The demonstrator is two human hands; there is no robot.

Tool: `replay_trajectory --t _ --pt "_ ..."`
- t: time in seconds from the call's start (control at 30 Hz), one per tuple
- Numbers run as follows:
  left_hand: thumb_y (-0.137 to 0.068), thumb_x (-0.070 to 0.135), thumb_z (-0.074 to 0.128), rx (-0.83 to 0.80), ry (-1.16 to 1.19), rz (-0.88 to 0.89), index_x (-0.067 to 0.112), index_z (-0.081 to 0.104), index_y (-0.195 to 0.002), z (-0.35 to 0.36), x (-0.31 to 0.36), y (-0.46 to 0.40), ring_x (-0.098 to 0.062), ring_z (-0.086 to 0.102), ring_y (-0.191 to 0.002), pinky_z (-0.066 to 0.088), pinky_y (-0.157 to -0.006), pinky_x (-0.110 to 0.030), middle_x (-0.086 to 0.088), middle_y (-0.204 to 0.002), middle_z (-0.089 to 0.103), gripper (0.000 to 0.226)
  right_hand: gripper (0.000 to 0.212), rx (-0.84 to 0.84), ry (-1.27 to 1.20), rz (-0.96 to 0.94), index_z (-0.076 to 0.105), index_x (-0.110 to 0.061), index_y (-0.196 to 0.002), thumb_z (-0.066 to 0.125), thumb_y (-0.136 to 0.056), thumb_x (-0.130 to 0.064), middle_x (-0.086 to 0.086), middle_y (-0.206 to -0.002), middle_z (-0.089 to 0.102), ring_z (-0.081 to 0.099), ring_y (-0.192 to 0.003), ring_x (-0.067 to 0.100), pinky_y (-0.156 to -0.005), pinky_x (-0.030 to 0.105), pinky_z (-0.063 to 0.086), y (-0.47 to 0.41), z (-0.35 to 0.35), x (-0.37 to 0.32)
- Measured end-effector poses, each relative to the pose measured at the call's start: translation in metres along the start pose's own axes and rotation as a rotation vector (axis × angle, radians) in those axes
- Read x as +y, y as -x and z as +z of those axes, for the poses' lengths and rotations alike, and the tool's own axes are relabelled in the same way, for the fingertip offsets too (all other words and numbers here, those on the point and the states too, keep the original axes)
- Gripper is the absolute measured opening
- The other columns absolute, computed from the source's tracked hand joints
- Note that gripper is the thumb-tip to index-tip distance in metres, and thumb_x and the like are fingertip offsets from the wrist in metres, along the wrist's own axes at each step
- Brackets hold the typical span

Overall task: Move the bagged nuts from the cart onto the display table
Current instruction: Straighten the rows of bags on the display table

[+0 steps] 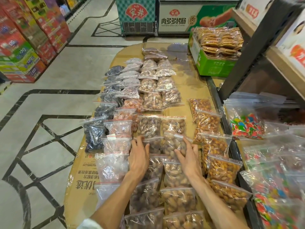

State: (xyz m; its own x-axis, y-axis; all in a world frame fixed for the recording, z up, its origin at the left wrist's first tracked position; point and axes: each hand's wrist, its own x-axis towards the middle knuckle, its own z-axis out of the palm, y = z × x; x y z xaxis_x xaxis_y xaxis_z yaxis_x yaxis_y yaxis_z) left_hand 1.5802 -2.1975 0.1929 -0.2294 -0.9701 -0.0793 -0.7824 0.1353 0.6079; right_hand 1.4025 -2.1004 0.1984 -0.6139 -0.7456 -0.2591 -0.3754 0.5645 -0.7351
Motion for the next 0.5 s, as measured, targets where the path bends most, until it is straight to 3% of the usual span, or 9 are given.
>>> replay_trajectory --t 0.1,0.13,0.2,0.27,0.37,0.5 --pt "-0.111 0.038 0.040 0.021 -0.017 0.032 0.016 0.038 -0.143 -0.001 0.001 -0.005 -0.020 0.055 -0.084 0.050 -0.068 -0.035 -0.008 -0.124 0.049 0.039 0.078 -0.053 -0.024 -0.002 0.021 -0.042 -0.166 0.066 -0.103 -0.034 0.001 -0.136 0.041 0.067 -0.098 0.022 -0.085 0.041 0.064 -0.001 -0.001 0.000" --pt "-0.110 0.037 0.041 0.032 -0.024 0.049 0.018 0.038 -0.145 -0.001 0.002 -0.007 -0.020 0.056 -0.087 0.053 -0.071 -0.037 -0.007 -0.124 0.050 0.039 0.080 -0.060 -0.026 -0.005 0.019 -0.046 -0.165 0.067 -0.102 -0.035 0.003 -0.149 0.038 0.066 -0.116 0.028 -0.097 0.051 0.061 -0.001 -0.001 0.000" --pt "-0.108 0.038 0.044 0.035 -0.026 0.048 0.024 0.038 -0.146 0.000 0.002 -0.009 -0.020 0.055 -0.095 0.057 -0.082 -0.043 -0.005 -0.123 0.051 0.041 0.083 -0.079 -0.027 -0.016 0.015 -0.052 -0.163 0.068 -0.101 -0.038 0.002 -0.171 0.020 0.042 -0.152 0.030 -0.117 0.063 0.044 -0.002 0.000 0.002" --pt "-0.104 0.042 0.049 0.023 -0.015 0.013 0.026 0.041 -0.147 0.001 0.004 -0.010 -0.020 0.050 -0.105 0.054 -0.092 -0.045 -0.004 -0.126 0.050 0.046 0.086 -0.089 -0.027 -0.030 0.012 -0.056 -0.162 0.069 -0.099 -0.042 -0.002 -0.174 0.013 0.033 -0.158 0.028 -0.120 0.064 0.039 0.001 -0.001 0.002" --pt "-0.103 0.039 0.050 0.014 0.006 -0.006 0.021 0.052 -0.139 -0.001 0.008 -0.015 -0.025 0.051 -0.118 0.050 -0.102 -0.047 -0.010 -0.141 0.048 0.040 0.085 -0.090 0.037 -0.053 0.009 -0.057 -0.161 0.067 -0.100 -0.045 -0.004 -0.171 0.011 0.047 -0.148 0.032 -0.113 0.061 0.050 0.003 -0.005 0.002" --pt "-0.105 0.033 0.052 -0.008 0.012 0.007 0.017 0.059 -0.115 -0.004 0.012 -0.023 -0.033 0.048 -0.139 0.039 -0.115 -0.053 -0.016 -0.162 0.033 0.020 0.075 -0.031 0.172 -0.140 0.021 -0.034 -0.168 0.062 -0.106 -0.034 -0.001 -0.176 -0.001 0.009 -0.163 0.026 -0.128 0.051 0.025 0.001 -0.013 -0.008"
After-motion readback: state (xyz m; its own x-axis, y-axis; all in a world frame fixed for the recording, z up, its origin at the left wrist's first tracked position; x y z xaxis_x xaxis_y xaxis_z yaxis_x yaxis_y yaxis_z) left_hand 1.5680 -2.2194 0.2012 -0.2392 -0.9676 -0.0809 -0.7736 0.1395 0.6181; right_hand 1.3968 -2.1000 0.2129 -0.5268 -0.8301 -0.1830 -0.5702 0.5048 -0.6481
